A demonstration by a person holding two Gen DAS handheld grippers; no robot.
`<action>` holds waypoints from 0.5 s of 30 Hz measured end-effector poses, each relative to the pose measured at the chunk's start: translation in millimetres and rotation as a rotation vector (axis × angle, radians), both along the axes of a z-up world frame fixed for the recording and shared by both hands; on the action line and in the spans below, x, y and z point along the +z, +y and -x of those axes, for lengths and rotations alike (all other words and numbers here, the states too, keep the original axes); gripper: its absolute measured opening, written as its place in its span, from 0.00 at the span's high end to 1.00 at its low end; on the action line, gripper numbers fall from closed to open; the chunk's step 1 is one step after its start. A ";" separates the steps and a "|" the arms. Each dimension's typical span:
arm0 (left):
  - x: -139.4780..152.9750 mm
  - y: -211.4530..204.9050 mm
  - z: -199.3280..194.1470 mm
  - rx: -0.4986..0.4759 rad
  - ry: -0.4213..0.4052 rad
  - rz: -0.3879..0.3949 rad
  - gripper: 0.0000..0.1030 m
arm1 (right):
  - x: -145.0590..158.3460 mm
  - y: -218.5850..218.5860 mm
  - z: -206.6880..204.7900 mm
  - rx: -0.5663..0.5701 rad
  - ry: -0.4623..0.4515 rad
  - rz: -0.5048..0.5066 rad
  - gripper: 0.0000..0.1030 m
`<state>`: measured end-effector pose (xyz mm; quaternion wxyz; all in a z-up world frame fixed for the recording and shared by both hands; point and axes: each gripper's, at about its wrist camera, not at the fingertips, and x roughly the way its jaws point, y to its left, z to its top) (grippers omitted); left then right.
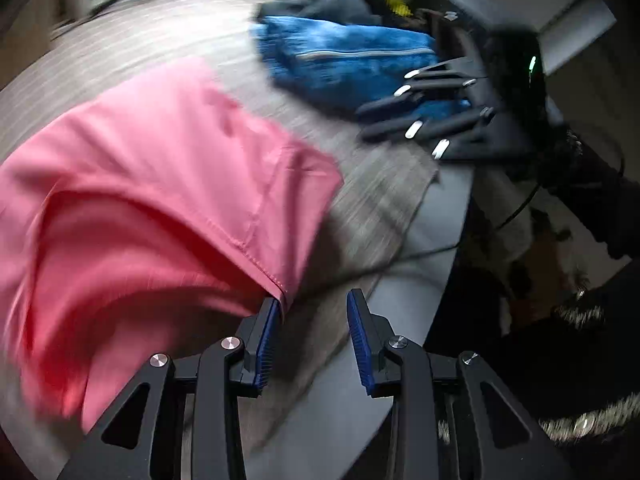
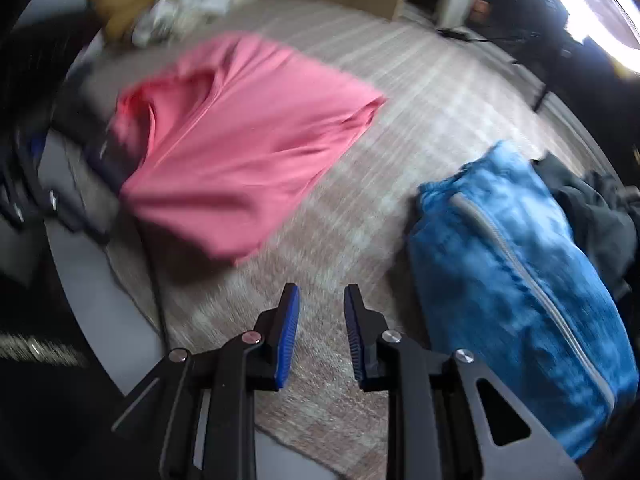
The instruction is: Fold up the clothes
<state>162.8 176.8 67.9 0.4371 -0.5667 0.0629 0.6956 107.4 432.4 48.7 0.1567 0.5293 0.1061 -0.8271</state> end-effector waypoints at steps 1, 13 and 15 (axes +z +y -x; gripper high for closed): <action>7.5 -17.1 -2.3 0.056 0.006 -0.004 0.69 | 8.5 0.7 0.8 -0.022 0.020 0.046 0.74; 24.2 -103.4 -8.5 0.322 0.173 0.110 0.57 | -15.7 -34.6 25.5 -0.198 -0.086 0.159 0.55; 11.3 -116.9 0.8 0.353 0.184 0.172 0.57 | -17.0 -35.4 26.6 -0.167 -0.104 0.209 0.55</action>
